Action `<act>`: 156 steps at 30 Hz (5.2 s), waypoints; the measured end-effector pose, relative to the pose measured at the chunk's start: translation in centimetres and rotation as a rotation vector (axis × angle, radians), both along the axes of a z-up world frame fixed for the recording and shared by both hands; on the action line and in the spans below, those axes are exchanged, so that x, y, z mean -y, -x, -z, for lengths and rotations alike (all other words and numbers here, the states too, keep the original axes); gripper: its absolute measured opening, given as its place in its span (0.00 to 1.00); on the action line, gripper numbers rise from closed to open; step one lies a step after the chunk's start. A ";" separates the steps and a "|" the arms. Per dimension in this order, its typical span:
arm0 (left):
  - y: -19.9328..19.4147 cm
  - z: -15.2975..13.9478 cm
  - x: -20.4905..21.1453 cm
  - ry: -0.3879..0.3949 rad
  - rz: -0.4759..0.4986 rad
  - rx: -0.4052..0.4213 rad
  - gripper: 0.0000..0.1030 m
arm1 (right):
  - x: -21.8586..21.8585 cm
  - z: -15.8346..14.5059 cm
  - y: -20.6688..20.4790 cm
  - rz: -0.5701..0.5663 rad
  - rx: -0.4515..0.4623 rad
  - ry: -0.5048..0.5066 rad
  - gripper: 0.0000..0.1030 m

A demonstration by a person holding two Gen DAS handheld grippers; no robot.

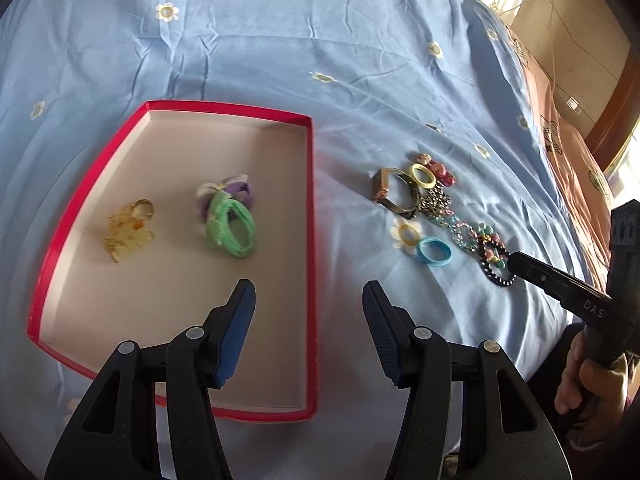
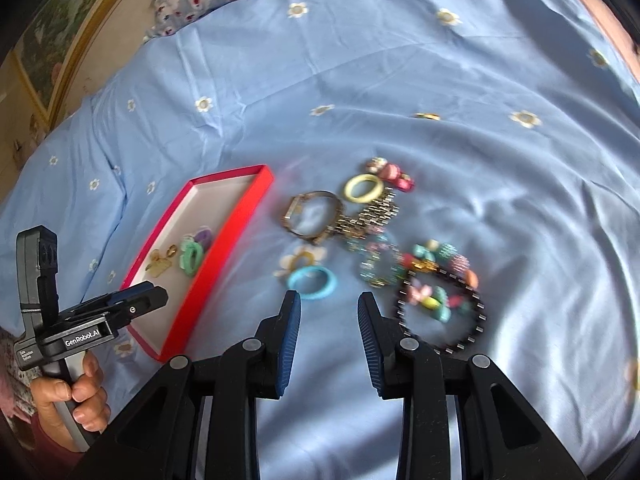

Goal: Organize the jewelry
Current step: 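Move both tools to the pile, toward the gold watch and black bead bracelet, then grasp the gold watch with the left tool while the right tool grasps the black bead bracelet, then carry the watch and bracelet over the red box with both tools, then open both tools to drop the watch and black bracelet into the box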

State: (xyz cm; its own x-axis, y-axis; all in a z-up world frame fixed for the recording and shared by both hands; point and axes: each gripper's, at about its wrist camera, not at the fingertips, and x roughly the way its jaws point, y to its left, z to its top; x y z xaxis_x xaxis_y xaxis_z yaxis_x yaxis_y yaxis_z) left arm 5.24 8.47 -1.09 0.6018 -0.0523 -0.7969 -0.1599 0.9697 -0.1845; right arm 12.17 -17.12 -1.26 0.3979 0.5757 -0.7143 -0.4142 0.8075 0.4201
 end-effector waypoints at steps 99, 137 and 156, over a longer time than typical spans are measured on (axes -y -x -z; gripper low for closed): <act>1.7 -0.6 -4.8 -0.014 -0.074 0.005 0.07 | -8.0 -5.2 1.3 -0.224 0.141 -0.093 0.07; 2.6 3.6 -13.2 -0.069 -0.239 -0.095 0.08 | -21.6 1.1 -1.5 -0.378 0.033 -0.026 0.07; 2.3 3.4 -13.0 -0.085 -0.251 -0.103 0.26 | -22.9 2.5 -1.5 -0.393 0.057 0.081 0.11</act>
